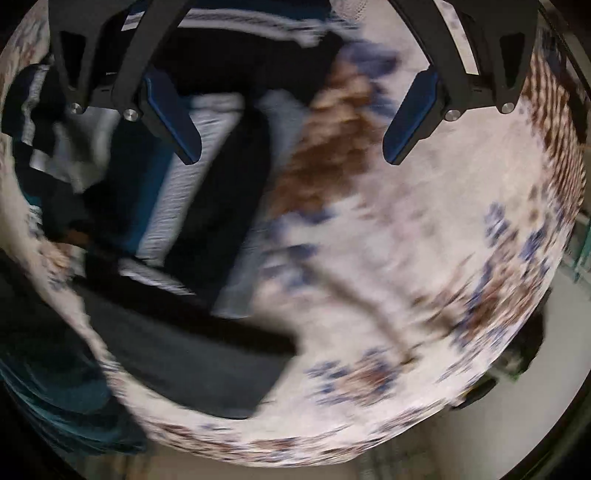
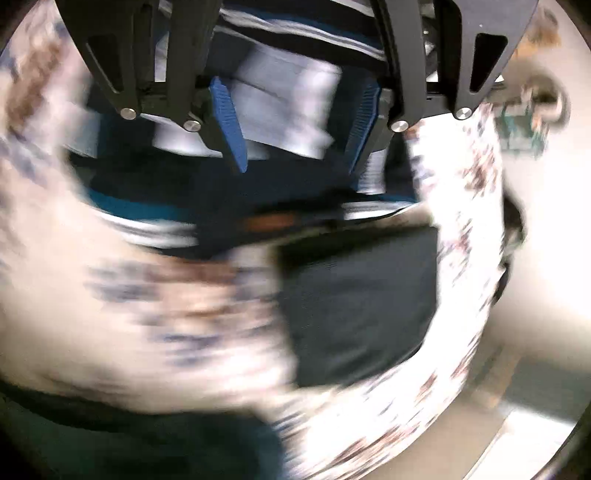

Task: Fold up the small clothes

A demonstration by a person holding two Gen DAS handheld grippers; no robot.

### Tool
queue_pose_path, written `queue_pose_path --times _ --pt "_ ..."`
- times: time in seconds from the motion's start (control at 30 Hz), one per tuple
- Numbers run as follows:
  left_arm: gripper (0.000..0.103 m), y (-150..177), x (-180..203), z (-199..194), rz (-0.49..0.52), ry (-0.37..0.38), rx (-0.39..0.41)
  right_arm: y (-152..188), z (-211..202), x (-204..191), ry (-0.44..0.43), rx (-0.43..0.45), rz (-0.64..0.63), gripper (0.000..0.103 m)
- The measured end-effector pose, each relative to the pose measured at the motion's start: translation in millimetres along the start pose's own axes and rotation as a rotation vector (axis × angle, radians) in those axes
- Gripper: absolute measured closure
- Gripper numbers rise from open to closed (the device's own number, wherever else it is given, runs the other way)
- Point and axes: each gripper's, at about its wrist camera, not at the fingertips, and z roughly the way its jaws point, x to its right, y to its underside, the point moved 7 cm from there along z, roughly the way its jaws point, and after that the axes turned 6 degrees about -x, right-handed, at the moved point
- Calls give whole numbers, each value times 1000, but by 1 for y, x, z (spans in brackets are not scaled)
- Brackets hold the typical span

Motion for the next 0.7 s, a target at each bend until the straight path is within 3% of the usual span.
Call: queue_pose_path --times 0.1,0.23,0.33,0.47,0.6,0.7 --pt "2 6 32 16 80 -35 -17 29 -13 75 74 9 122 43" --pt "0 9 28 69 178 -206 -91 57 12 141 53 -31 265 43" --pt "0 8 12 71 136 -169 -113 65 46 149 -17 -41 343 43" --pt "0 3 18 40 146 -213 -51 59 68 160 -68 -32 374 43" --pt "0 8 40 22 170 -201 -12 56 84 153 -97 -58 359 43" --pt "0 15 54 26 191 -176 -24 67 95 135 -166 -102 304 43"
